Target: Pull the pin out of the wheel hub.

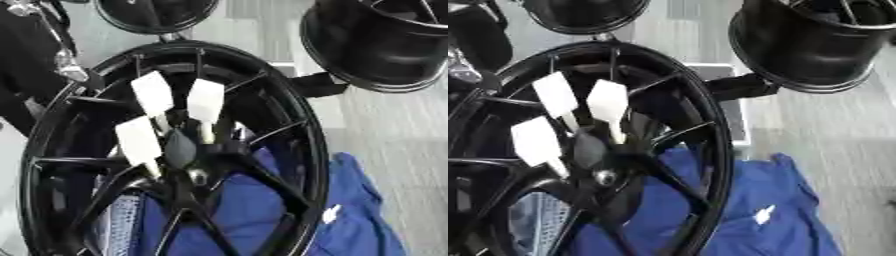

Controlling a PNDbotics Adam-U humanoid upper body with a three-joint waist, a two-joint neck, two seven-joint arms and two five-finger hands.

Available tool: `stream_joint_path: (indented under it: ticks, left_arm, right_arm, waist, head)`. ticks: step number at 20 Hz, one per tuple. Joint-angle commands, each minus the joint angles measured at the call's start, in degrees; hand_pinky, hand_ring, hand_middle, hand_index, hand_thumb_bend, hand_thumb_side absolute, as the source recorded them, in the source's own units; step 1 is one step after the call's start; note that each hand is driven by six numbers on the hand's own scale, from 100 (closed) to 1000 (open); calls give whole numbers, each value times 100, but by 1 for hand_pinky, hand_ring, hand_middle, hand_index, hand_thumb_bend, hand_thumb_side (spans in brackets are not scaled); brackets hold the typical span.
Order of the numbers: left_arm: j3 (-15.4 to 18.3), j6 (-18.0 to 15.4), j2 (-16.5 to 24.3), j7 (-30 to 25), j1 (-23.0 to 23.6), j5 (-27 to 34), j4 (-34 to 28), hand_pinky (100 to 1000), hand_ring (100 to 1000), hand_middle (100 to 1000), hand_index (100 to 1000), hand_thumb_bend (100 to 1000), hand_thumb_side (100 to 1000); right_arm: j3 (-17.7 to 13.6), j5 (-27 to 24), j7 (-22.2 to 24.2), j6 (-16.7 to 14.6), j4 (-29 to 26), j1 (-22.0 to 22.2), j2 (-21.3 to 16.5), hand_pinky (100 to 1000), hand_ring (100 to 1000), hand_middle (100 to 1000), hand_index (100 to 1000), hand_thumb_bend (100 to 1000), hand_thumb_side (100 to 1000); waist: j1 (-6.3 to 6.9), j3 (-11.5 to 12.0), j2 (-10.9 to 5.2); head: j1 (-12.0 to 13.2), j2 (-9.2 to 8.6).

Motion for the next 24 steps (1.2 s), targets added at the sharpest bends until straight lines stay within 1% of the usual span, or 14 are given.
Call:
stream_joint_path:
  ticks: [1,8,11,17,22,24]
  left_arm:
    - [-47,-155,6,-222,-168,-59,83,848,800,745,834,680,100]
    - [-211,-264,-161,-361,-256,-191,399,846,796,736,832,688,100]
    - [-200,-275,-173,-345,-263,-204,445,846,795,737,833,688,100]
    - [-219,-300,-189,-371,-271,-187,469,847,801,750,843,698,100]
    - [-250,-339,-196,-448,-254,-187,489,849,804,755,842,731,100]
    - [-282,-376,-207,-501,-235,-187,512,848,798,744,835,743,100]
  right_arm:
    - [-103,57,-38,-8,-68,-21,-99,681,645,579,754,100,419]
    - [-104,65,-45,-40,-68,-39,-60,680,643,576,754,100,420]
    - [-109,79,-59,-51,-68,-42,-49,680,644,578,754,100,421]
    - [-111,128,-88,-89,-68,-65,-9,680,644,577,754,100,424]
    - [-119,140,-116,-116,-68,-80,32,679,642,576,754,100,434]
    - [-121,138,-136,-125,-68,-84,56,677,641,575,753,100,440]
  waist:
    - [6,-11,-103]
    - [2,-32,-120]
    - [9,-20,-132]
    - [32,-16,-146]
    - [48,-27,-140]
    - [53,-41,-133]
  head:
    - [22,4]
    - [80,-19]
    - [76,-62]
    - [76,-71]
    - [55,-74]
    - [52,-48]
